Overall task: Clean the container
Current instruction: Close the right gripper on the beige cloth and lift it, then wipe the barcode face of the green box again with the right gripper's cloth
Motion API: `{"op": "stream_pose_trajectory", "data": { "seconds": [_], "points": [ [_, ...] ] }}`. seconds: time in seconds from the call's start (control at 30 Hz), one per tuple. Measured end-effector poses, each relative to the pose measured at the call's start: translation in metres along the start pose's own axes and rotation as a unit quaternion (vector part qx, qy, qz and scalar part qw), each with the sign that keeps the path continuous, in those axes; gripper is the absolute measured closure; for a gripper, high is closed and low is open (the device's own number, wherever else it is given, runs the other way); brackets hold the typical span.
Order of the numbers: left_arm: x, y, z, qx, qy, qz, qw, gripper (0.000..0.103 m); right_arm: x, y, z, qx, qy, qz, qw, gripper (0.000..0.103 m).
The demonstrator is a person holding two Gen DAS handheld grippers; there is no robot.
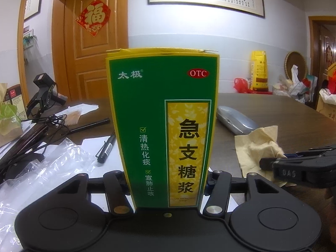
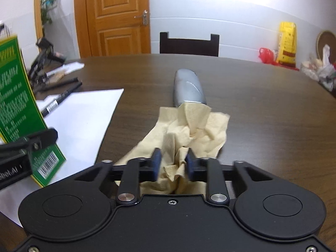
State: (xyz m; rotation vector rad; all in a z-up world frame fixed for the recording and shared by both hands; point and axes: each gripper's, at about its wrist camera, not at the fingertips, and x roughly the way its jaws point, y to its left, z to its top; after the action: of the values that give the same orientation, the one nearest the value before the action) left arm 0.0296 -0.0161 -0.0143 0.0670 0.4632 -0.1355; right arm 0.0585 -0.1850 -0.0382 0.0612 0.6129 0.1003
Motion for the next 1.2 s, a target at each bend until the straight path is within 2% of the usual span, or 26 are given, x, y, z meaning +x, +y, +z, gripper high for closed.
{"op": "stream_pose_trajectory", "data": {
  "seconds": [0.13,0.23,0.33,0.47,0.6,0.7,0.87,1.0,1.2],
  "points": [
    [0.0,0.003,0.001,0.0,0.003,-0.01,0.9999,0.053,-0.018,-0.011,0.007,0.037,-0.03,0.049,0.998,0.094],
    [0.0,0.004,0.001,0.004,0.004,-0.019,0.9998,0.053,-0.029,-0.026,0.011,0.089,-0.037,0.143,0.985,0.094],
    [-0.001,0.005,0.002,0.002,0.006,-0.034,0.9994,0.054,-0.036,-0.039,0.014,0.132,-0.046,0.234,0.962,0.094],
    [-0.004,-0.002,0.0,0.014,0.007,-0.079,0.9967,0.054,-0.038,-0.059,0.019,0.179,-0.051,0.314,0.931,0.094],
    [-0.011,-0.01,-0.002,0.032,0.006,-0.14,0.9896,0.054,-0.035,-0.083,0.025,0.229,-0.058,0.378,0.895,0.094],
    [-0.016,-0.015,-0.004,0.047,-0.001,-0.182,0.9822,0.054,-0.033,-0.097,0.025,0.263,-0.062,0.427,0.863,0.094],
    [-0.022,-0.018,-0.005,0.053,-0.008,-0.227,0.9723,0.054,-0.024,-0.104,0.025,0.275,-0.055,0.479,0.832,0.094],
    [-0.025,-0.017,-0.005,0.053,-0.016,-0.236,0.9702,0.054,-0.016,-0.101,0.026,0.259,-0.04,0.49,0.832,0.094],
    [-0.029,-0.008,-0.003,0.037,-0.029,-0.245,0.9685,0.054,-0.011,-0.093,0.023,0.233,-0.024,0.486,0.842,0.094]
  ]
}}
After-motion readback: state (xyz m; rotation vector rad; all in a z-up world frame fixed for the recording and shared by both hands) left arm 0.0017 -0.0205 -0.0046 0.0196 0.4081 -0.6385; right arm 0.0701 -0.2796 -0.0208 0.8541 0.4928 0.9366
